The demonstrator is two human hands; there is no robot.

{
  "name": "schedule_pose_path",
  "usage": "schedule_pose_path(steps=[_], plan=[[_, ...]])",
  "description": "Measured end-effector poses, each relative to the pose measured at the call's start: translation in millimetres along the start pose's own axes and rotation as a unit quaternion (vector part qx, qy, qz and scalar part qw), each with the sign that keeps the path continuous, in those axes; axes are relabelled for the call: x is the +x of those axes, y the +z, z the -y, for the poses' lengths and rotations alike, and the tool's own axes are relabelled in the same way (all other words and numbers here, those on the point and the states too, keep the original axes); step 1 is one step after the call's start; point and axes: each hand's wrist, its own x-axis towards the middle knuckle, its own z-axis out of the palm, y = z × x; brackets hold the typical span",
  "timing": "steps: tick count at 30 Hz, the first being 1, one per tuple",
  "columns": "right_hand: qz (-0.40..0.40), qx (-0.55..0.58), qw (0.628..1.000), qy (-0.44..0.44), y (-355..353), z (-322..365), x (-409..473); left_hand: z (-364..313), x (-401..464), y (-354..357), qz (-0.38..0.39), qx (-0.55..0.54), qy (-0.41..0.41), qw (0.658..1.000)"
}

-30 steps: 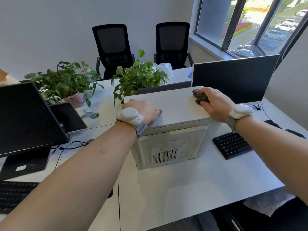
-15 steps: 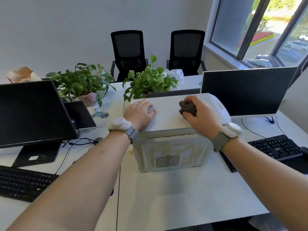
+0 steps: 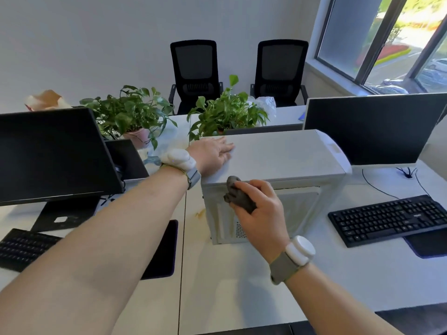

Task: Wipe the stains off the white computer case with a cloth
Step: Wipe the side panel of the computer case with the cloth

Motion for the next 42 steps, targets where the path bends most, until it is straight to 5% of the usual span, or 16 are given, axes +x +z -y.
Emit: schedule_pose_path(steps=[4,10,16,21,26,31,35,40,42], plan=[[-0.022,-0.051,0.997,-0.049,31,12,1,6,-3,15,-0.067,0.011,0.033,0.997],[-0.104,-0.174,0.972,-0.119,73,8,-1,6,0,17,-0.067,0.009,0.026,0.997],[-0.018,-0.201,0.973,-0.109,80,0,-17,7,0,21,-0.095,0.006,0.038,0.995],[-0.076,-0.186,0.967,-0.158,69,9,-5,3,0,19,-0.102,0.013,0.03,0.994],[0.023,-0.206,0.968,-0.142,78,1,-15,3,-4,18,-0.084,0.018,0.023,0.996],[-0.08,-0.179,0.976,-0.091,64,1,-13,3,-1,19,-0.082,0.021,0.021,0.996],[-0.016,-0.202,0.975,-0.092,62,-2,-15,3,-1,19,-0.07,0.024,0.022,0.997],[-0.106,-0.168,0.98,-0.019,55,2,-14,-1,-4,14,-0.071,0.025,0.014,0.997],[-0.075,-0.179,0.981,-0.021,56,2,-14,-2,-5,13,-0.066,0.027,0.01,0.997]])
